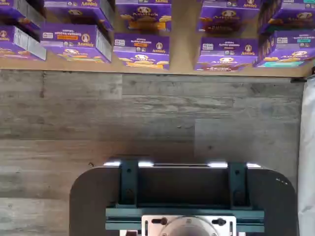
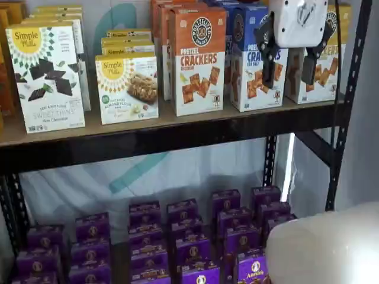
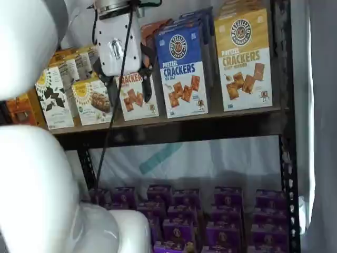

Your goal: Retrieve the yellow and white box located on the top shelf, the sixth one from the left

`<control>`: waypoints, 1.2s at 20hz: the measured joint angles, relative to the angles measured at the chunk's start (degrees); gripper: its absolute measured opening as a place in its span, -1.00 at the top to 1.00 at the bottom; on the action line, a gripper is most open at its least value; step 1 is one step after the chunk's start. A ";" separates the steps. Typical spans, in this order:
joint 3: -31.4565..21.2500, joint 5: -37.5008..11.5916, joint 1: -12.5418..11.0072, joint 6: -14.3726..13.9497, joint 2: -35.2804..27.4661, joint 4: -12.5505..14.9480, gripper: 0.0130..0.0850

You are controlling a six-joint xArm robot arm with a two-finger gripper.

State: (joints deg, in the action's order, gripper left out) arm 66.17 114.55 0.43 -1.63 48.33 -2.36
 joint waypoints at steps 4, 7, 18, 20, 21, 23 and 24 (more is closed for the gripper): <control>1.27 2.65 -1.84 0.80 -1.48 -2.10 -1.00; 1.26 2.58 -2.00 0.92 -1.40 -2.29 -1.00; 0.49 -3.90 -6.05 6.78 -1.10 2.22 -1.00; 0.54 -5.15 -7.89 8.53 -1.39 2.09 -1.00; 0.75 -5.89 -9.37 9.87 -1.80 1.84 -1.00; 1.25 -7.57 -11.95 12.42 -2.82 1.89 -1.00; 1.53 -8.41 -13.31 13.71 -3.39 1.77 -1.00</control>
State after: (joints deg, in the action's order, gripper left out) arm 67.70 106.14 -12.87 12.08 44.94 -0.59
